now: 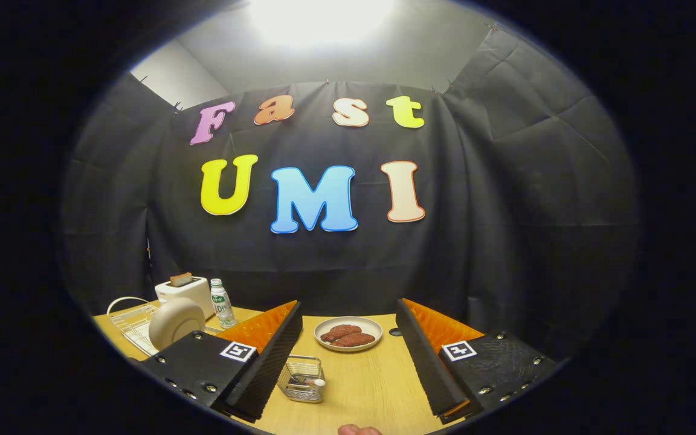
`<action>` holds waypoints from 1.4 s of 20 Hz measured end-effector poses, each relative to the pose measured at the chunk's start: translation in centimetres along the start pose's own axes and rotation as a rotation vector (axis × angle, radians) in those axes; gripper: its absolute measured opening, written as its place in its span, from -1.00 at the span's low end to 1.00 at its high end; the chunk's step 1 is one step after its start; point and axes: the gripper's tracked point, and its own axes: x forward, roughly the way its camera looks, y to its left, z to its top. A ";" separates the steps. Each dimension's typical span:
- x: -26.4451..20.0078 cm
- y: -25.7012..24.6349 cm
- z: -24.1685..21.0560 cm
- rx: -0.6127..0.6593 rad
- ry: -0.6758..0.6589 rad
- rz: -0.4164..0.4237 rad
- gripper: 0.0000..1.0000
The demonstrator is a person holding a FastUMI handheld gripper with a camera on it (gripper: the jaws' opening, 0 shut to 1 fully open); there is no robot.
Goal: Take the plate from the dish rack, then take the spoon from the basket and place it into the plate.
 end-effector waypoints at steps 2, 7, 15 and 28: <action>-0.2 1.6 1.9 0.007 -0.002 -0.009 0.92; 0.2 5.3 4.6 -0.008 -0.008 0.007 0.92; 1.4 11.8 4.5 0.011 0.048 0.063 0.92; 5.1 19.8 -0.7 0.027 0.420 0.138 0.93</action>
